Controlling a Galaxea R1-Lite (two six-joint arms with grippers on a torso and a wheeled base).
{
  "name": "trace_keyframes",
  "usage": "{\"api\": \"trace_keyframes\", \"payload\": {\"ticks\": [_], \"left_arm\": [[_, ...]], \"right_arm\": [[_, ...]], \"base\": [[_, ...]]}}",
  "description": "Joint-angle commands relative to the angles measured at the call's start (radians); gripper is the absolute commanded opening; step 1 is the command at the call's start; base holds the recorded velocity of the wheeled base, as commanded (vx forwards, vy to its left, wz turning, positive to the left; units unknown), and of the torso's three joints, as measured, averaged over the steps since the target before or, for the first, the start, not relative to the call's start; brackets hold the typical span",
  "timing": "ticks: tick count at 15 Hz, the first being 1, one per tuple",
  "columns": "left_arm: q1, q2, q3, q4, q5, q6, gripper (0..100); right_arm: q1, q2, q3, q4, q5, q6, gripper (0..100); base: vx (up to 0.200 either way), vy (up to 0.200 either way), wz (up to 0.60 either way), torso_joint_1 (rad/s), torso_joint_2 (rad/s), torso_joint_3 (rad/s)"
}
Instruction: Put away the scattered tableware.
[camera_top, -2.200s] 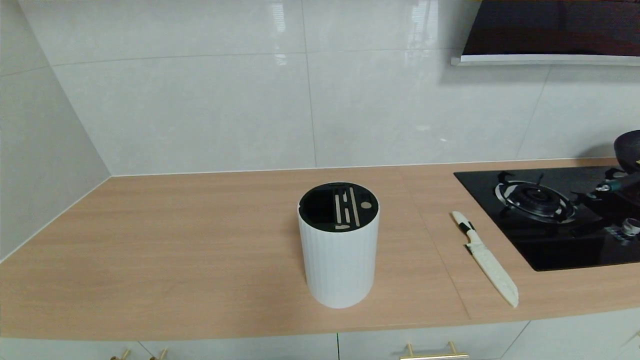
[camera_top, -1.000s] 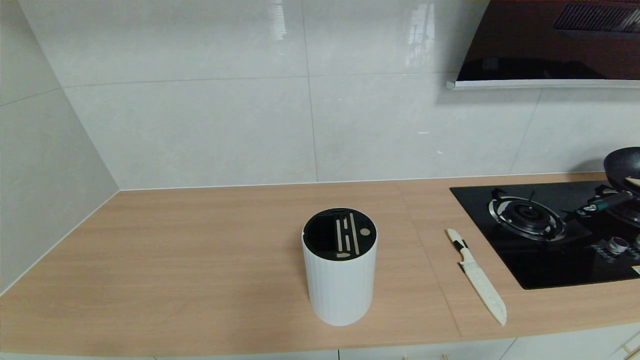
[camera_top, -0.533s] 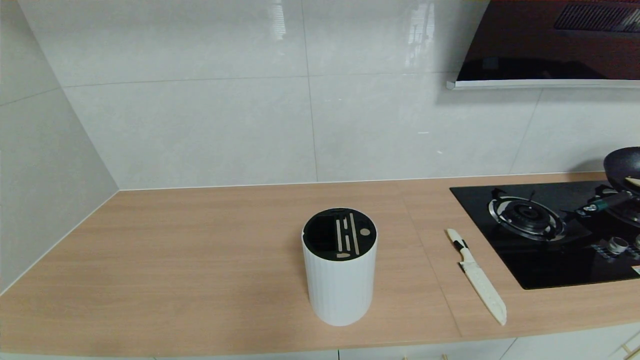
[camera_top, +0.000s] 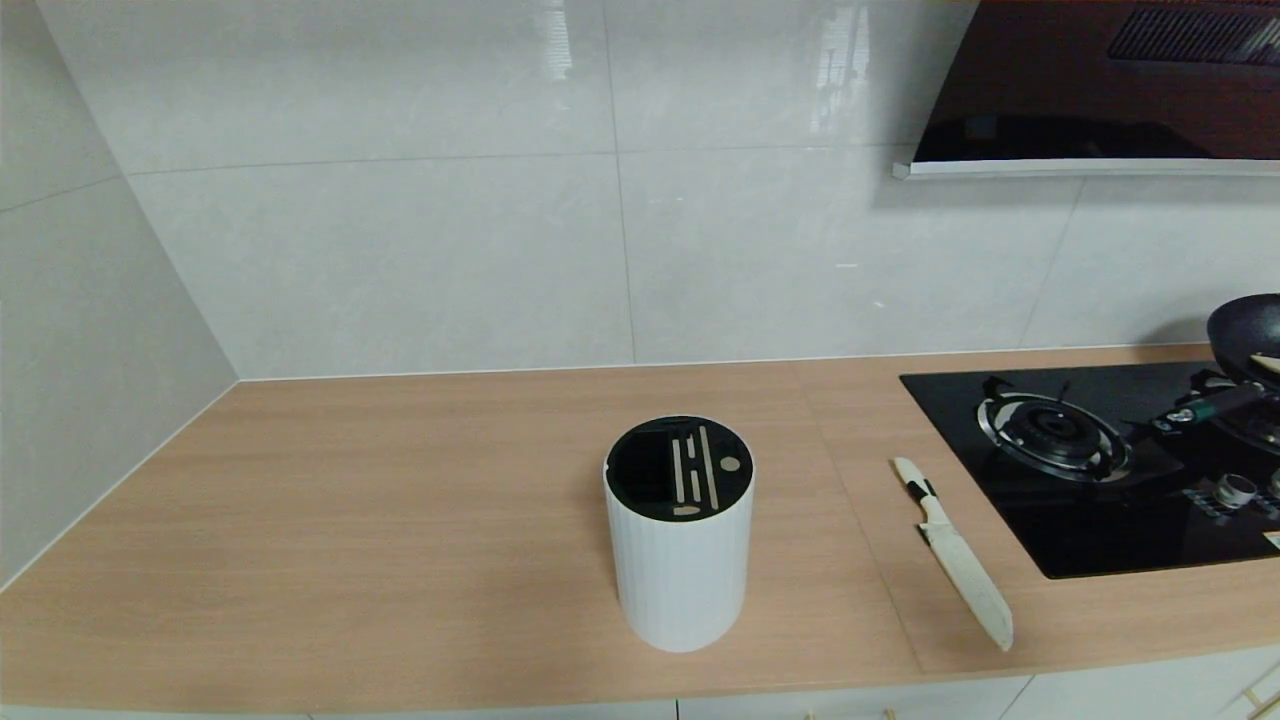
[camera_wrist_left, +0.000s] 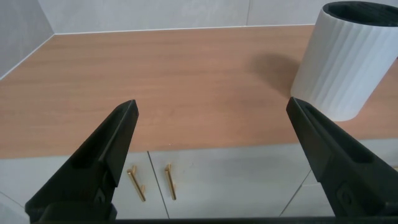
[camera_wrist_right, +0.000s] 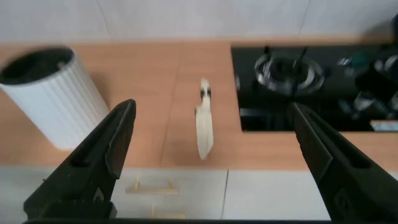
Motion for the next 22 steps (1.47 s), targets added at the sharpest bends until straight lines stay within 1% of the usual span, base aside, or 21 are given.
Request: {"api": "trace_keyframes", "payload": {"ticks": [1, 3, 6, 9, 11, 15, 18, 20, 22], "left_arm": [[0.000, 0.000, 0.000, 0.000, 0.000, 0.000, 100], [0.000, 0.002, 0.000, 0.000, 0.000, 0.000, 100], [0.000, 0.000, 0.000, 0.000, 0.000, 0.000, 100], [0.000, 0.000, 0.000, 0.000, 0.000, 0.000, 100], [0.000, 0.000, 0.000, 0.000, 0.000, 0.000, 100], [0.000, 0.000, 0.000, 0.000, 0.000, 0.000, 100], [0.000, 0.002, 0.000, 0.000, 0.000, 0.000, 100], [0.000, 0.000, 0.000, 0.000, 0.000, 0.000, 100], [0.000, 0.000, 0.000, 0.000, 0.000, 0.000, 100]], "right_arm": [[0.041, 0.518, -0.144, -0.063, 0.012, -0.014, 100], [0.042, 0.737, -0.158, -0.166, 0.007, -0.017, 100], [0.044, 1.019, -0.180, -0.356, 0.003, -0.046, 100], [0.044, 1.199, -0.216, -0.470, 0.007, -0.046, 100], [0.059, 1.334, -0.252, -0.562, 0.003, -0.048, 100], [0.078, 1.482, -0.298, -0.638, 0.001, -0.049, 100], [0.088, 1.574, -0.324, -0.726, -0.004, -0.060, 100], [0.088, 1.607, -0.365, -0.730, -0.013, -0.066, 100], [0.084, 1.617, -0.379, -0.730, -0.017, -0.066, 100]], "base": [[0.000, 0.000, 0.00, 0.000, 0.00, 0.000], [0.000, 0.000, 0.00, 0.000, 0.00, 0.000], [0.000, 0.000, 0.00, 0.000, 0.00, 0.000], [0.000, 0.000, 0.00, 0.000, 0.00, 0.000], [0.000, 0.000, 0.00, 0.000, 0.00, 0.000], [0.000, 0.000, 0.00, 0.000, 0.00, 0.000], [0.000, 0.000, 0.00, 0.000, 0.00, 0.000], [0.000, 0.000, 0.00, 0.000, 0.00, 0.000], [0.000, 0.000, 0.00, 0.000, 0.00, 0.000]]}}
